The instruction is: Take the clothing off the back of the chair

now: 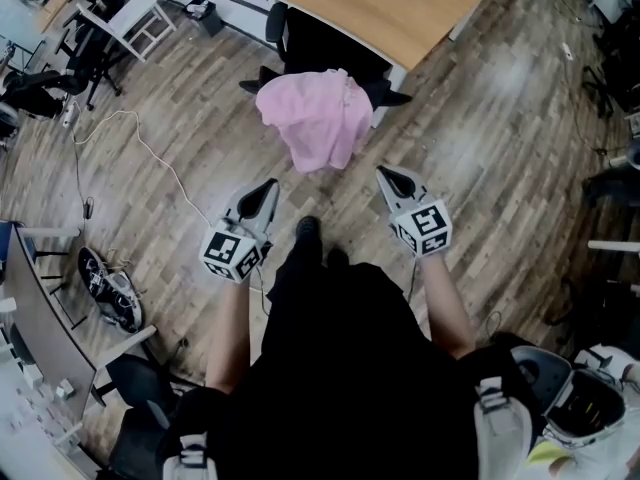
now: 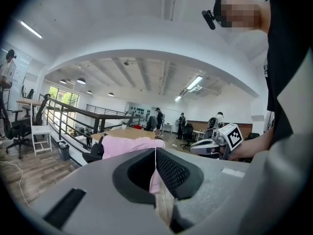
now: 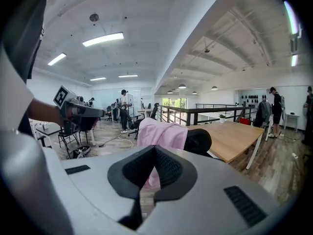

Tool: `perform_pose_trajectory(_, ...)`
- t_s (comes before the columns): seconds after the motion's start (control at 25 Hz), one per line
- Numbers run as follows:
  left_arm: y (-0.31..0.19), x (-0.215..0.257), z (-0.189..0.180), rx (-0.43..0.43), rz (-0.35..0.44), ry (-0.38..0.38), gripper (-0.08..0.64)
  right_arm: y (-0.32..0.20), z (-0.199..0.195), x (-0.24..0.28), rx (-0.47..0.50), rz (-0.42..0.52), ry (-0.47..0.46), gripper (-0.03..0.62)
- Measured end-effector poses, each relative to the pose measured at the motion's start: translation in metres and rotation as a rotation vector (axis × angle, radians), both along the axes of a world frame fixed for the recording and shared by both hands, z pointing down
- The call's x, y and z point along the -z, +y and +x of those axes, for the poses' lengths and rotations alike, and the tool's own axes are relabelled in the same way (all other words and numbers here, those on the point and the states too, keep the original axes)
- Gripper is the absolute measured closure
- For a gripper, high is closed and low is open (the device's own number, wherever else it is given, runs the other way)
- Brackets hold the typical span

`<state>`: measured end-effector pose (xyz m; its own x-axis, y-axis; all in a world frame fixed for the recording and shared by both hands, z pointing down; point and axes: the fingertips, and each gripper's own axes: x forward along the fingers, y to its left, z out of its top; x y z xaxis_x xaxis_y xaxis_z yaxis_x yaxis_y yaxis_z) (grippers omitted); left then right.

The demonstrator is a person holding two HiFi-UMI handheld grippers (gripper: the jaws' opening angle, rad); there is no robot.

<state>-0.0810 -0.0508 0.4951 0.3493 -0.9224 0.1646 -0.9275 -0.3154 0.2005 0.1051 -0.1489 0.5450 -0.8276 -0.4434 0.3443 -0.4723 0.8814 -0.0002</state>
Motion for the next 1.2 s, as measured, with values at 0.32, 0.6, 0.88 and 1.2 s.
perform_pose_trajectory(0.32, -0.039, -0.001, -0.031, -0.045, 0.004, 0.017, 0.554, -0.031, -0.021, 0.002, -0.053, 0.036, 0.002, 0.594)
perform_pose_trajectory(0.6, -0.071, -0.008, -0.062, -0.1, -0.015, 0.043, 0.554, -0.058, -0.038, 0.003, -0.14, 0.015, 0.037, 0.594)
perform_pose_trajectory(0.88, -0.106, -0.023, -0.084, -0.17, -0.035, 0.06, 0.554, -0.085, -0.046, -0.002, -0.247, 0.005, 0.064, 0.594)
perform_pose_trajectory(1.2, -0.136, -0.022, -0.098, -0.254, -0.03, 0.054, 0.554, -0.103, -0.05, -0.003, -0.334, 0.041, 0.074, 0.594)
